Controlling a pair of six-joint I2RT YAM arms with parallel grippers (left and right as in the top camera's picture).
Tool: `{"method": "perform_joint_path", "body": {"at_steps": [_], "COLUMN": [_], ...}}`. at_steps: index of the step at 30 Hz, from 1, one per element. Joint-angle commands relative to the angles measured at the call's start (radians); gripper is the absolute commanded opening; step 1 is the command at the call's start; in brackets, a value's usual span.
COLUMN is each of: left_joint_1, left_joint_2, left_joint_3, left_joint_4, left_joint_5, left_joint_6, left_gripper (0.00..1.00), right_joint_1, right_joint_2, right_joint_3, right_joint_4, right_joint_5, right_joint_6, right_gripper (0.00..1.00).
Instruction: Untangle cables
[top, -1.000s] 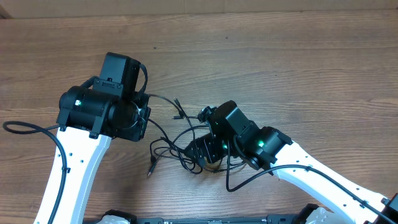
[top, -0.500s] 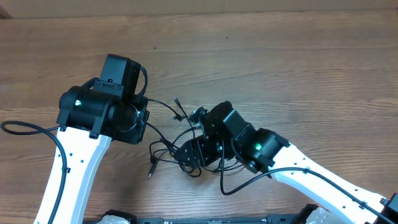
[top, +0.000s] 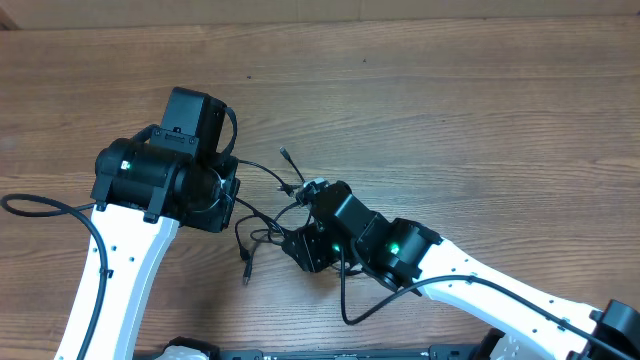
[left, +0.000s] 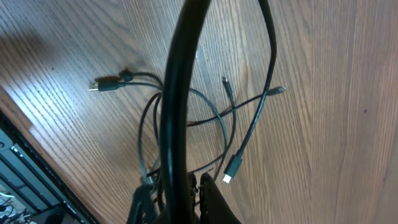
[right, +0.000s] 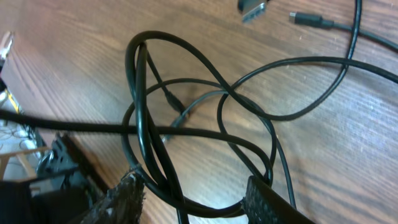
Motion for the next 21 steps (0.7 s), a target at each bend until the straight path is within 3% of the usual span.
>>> {"method": "perform_joint_path", "body": {"at_steps": [1,9,11,17,21], "left_joint_1": [0.01,0.01,0.01,0.01,0.01], "left_joint_2": [0.004,0.004,0.004,0.004,0.004], "left_joint_3": [0.013,0.013,0.013,0.013,0.013], "left_joint_4": [-0.011,-0.015,-0.013,-0.007,-0.008], "left_joint_5": [-0.006,-0.023,-0.022,-0.013,-0.003], "left_joint_6": [0.005,0.05,0.049,0.049,0.058], "left_gripper": [0.04,0.04,0.04,0.05,0.04], "right_joint_1": [0.003,-0.01,-0.011,-0.006,-0.006], "right_joint_2": [0.009,-0.012,-0.018,0.002,0.051], "right_joint_3": [0.002,0.009,0.009,0.009,0.009], "right_joint_4": [0.04,0.101,0.101,0.029,0.074], "right_joint_5": [0.017,-0.154,-0.143,0.032,0.069], "right_joint_6": [0.033,0.037,0.035,0.04,0.042], "right_gripper": [0.51,0.69,0.69,0.56,0.52]}}
